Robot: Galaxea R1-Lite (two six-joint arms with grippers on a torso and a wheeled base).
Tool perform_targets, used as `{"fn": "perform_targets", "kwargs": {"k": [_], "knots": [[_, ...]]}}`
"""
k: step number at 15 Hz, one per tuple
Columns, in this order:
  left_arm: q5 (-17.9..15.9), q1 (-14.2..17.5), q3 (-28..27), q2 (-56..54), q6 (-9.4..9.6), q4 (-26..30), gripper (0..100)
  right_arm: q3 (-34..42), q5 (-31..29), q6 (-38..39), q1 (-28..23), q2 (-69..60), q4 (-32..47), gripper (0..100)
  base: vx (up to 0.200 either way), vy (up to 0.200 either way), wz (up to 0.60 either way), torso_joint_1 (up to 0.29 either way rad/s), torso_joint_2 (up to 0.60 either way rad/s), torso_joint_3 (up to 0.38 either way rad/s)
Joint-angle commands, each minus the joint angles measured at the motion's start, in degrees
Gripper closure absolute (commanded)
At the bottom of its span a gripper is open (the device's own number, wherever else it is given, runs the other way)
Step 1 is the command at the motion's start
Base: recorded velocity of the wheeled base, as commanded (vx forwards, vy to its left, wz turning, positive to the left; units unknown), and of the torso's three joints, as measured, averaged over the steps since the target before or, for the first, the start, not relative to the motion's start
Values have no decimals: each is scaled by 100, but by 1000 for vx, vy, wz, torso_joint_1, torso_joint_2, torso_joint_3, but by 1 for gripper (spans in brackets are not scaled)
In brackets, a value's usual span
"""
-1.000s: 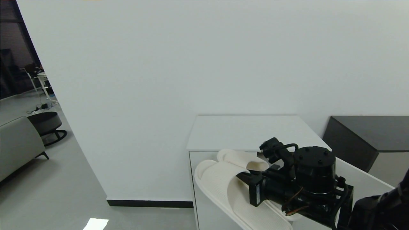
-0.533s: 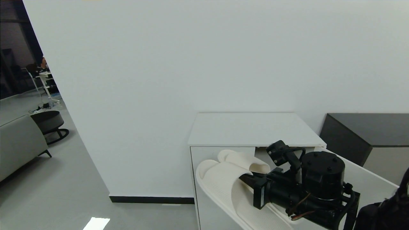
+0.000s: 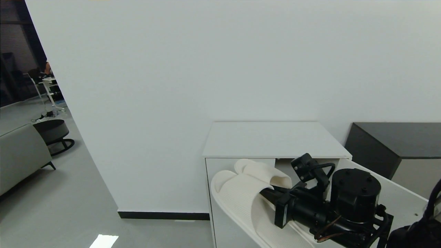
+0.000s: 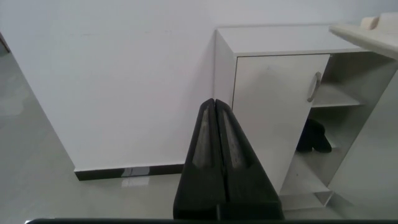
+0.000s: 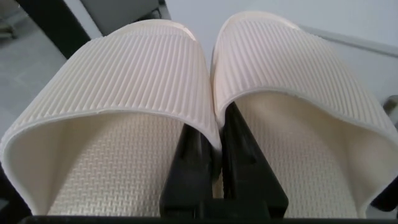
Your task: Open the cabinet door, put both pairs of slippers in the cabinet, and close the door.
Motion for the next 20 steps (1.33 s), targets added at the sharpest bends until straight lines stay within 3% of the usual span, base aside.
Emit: {"fn": "perform_targets", "kwargs": {"k": [1,15,20], "knots": [[0,10,0,8,0,0,100,145,4,-11,-2,170,-356,100,0,-200,0,2,-2,2],[-9,10,0,8,8,0,100,444,13,-266,-45,231,-602,100,0,-200,0,4,4,2],[-9,10,0,8,0,0,100,594,118,-460,-37,240,-646,100,0,0,-240,2,3,0]]}}
